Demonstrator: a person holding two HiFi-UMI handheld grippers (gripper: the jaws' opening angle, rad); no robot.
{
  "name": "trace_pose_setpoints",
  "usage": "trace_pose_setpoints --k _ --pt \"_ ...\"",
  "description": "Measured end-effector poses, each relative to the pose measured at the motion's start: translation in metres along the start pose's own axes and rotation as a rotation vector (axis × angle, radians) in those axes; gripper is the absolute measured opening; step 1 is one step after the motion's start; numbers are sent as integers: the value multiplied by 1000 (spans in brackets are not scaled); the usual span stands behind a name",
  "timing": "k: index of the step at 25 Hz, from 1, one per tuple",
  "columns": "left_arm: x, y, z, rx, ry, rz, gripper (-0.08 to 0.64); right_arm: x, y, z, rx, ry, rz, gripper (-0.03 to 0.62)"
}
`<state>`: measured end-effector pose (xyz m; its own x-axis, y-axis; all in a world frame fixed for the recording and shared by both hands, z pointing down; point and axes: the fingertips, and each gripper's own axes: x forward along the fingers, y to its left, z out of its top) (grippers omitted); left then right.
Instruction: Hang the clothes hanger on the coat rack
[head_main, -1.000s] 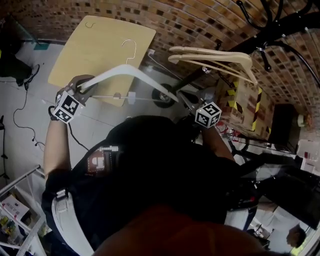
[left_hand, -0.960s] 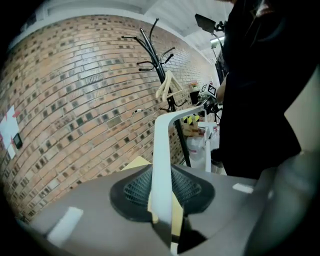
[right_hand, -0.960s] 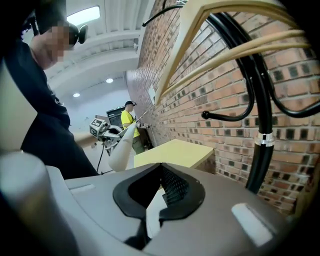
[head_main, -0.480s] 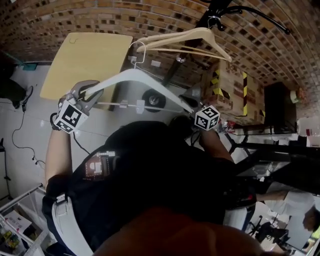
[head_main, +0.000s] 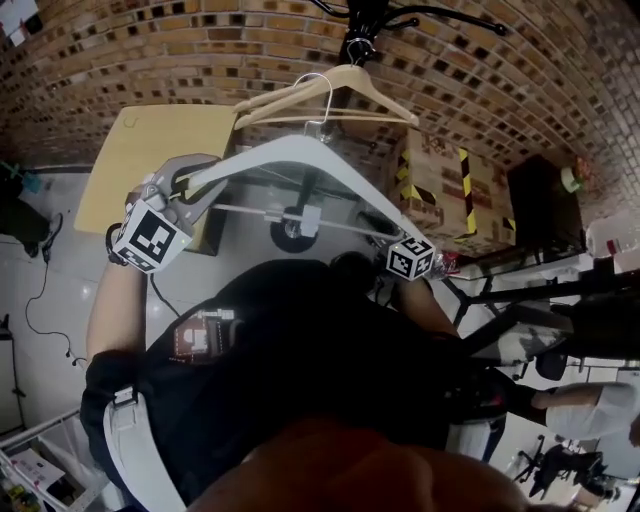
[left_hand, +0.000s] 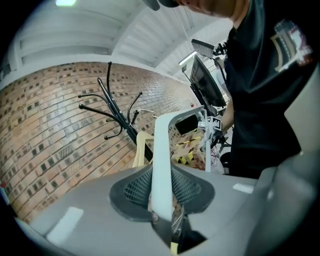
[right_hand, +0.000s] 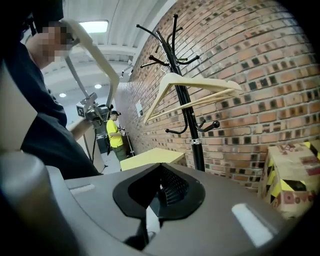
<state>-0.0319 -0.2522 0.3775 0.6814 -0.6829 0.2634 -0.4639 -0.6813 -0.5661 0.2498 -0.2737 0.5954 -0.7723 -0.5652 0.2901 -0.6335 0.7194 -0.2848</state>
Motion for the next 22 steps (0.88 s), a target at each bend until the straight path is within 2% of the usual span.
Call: trace_pose_setpoints --k 6,10,15,22 --pt "11 35 70 70 -72 10 101 -23 -16 13 1 -50 -50 14" --pt "15 70 110 131 -96 38 101 -36 -25 37 -30 -80 -72 14" --pt "18 114 155 196 -116 74 101 -57 -14 113 -138 -134 -77 14" --pt "19 162 206 254 -161 125 101 -91 -12 221 -181 -268 -116 14"
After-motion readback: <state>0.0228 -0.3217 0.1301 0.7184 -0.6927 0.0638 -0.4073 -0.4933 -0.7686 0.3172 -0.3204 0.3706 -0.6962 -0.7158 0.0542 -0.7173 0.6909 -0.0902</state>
